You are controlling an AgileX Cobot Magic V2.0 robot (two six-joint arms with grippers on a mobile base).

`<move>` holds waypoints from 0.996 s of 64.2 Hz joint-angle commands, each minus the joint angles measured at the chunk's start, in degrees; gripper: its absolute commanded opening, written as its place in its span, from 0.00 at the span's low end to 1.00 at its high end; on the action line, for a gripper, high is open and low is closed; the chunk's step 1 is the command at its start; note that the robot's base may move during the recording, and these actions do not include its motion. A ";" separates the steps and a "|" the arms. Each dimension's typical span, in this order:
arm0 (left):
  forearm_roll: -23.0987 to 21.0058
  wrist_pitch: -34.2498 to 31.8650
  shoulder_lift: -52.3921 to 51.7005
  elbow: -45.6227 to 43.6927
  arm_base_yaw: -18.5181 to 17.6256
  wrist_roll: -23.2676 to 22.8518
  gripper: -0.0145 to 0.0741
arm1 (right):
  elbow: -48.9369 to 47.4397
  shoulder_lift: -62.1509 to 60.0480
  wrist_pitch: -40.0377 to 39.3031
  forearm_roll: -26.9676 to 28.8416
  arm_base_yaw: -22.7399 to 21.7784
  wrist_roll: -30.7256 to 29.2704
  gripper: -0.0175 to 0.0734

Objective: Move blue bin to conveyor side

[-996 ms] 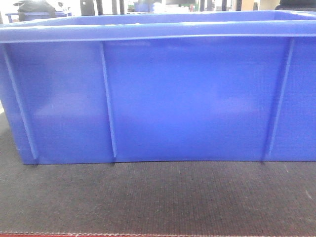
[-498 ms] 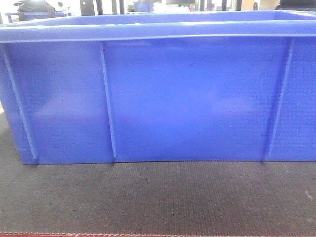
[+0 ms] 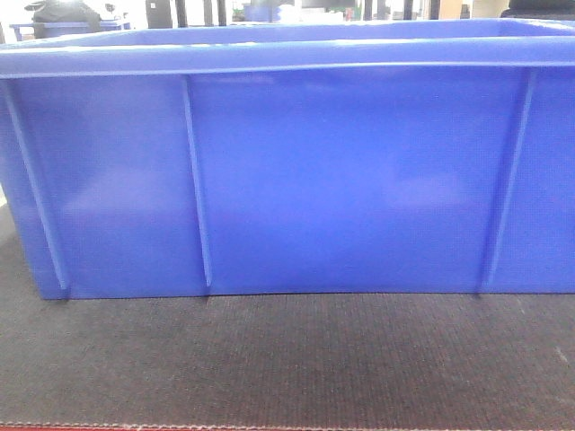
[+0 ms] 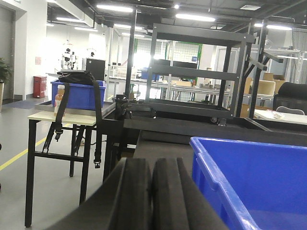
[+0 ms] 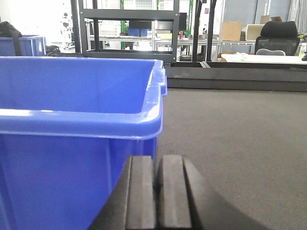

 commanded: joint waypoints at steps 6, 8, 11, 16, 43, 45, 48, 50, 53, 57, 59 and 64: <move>0.34 -0.88 -0.13 -0.01 0.06 -0.42 0.16 | 0.00 -0.27 -1.72 0.03 -0.22 -0.47 0.10; 0.34 -0.88 -0.13 -0.01 0.06 -0.42 0.16 | 0.00 -0.27 -1.72 0.03 -0.22 -0.47 0.10; 0.34 0.28 -0.13 -0.01 0.06 -0.42 0.16 | 0.00 -0.27 -1.72 0.03 -0.22 -0.47 0.10; -0.19 1.07 -0.13 0.61 0.06 -0.42 0.16 | 0.00 -0.27 -1.72 0.03 -0.22 -0.47 0.10; -25.99 -10.02 -0.13 12.17 0.06 31.70 0.16 | 0.00 -0.27 -1.72 0.03 -0.22 -0.47 0.10; -25.99 -10.33 -0.13 12.91 0.06 31.70 0.16 | 0.00 -0.27 -1.72 0.03 -0.22 -0.47 0.10; -26.88 -11.27 -0.13 14.49 0.06 31.70 0.16 | 0.00 -0.27 -1.72 0.03 -0.22 -0.47 0.10; -27.87 -13.07 -0.13 15.74 0.06 31.70 0.16 | 0.00 -0.27 -1.72 0.03 -0.22 -0.47 0.10; -28.25 -15.20 -0.13 15.74 0.06 31.70 0.16 | 0.00 -0.27 -1.72 0.03 -0.22 -0.47 0.10; -28.25 -13.15 -0.13 15.74 -0.13 31.70 0.16 | 0.00 -0.27 -1.72 0.03 -0.22 -0.47 0.10; -28.25 -12.98 -0.13 15.74 -0.13 31.70 0.16 | 0.00 -0.27 -1.72 0.03 -0.22 -0.47 0.10; -28.25 -12.37 -0.13 15.74 -0.13 31.70 0.16 | 0.00 -0.27 -1.72 0.03 -0.22 -0.47 0.10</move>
